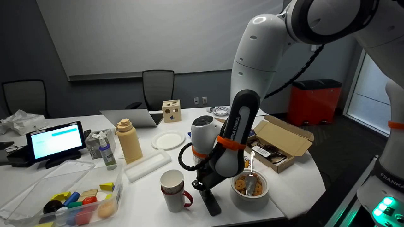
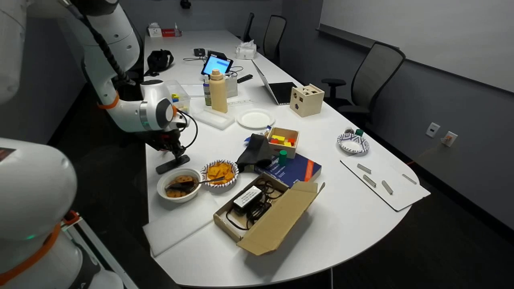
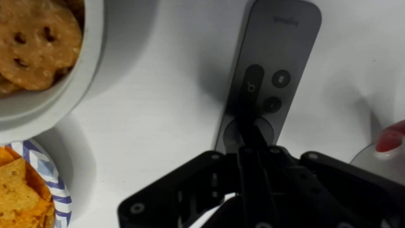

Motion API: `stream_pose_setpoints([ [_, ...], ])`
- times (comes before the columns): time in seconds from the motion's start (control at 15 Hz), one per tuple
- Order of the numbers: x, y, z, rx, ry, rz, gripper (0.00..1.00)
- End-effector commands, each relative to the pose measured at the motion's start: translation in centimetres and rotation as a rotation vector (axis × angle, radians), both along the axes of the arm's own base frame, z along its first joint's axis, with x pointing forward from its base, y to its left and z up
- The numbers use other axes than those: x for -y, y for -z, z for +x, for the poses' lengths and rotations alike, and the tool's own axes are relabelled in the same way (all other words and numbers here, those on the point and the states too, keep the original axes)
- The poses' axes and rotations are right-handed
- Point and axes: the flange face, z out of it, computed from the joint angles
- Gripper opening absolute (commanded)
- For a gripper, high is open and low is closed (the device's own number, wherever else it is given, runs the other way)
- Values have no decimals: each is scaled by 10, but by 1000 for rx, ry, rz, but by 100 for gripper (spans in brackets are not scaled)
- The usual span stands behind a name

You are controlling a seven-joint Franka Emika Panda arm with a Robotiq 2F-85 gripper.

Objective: Press on the remote

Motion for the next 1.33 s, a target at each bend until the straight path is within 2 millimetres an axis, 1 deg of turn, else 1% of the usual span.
stream_pose_setpoints([
  [0.0, -3, 1, 9, 12, 6, -6, 0],
  [0.2, -4, 3, 10, 13, 8, -12, 0],
  [0.47, -4, 11, 8, 15, 5, -26, 0],
  [0.6, 1, 21, 8, 13, 11, -48, 0],
  [0.8, 12, 31, 9, 20, 7, -88, 0],
  [1.0, 20, 34, 10, 20, 6, -118, 0],
  [1.07, 21, 32, 10, 21, 7, -122, 0],
  [1.27, 20, 30, 11, 29, 13, -119, 0],
])
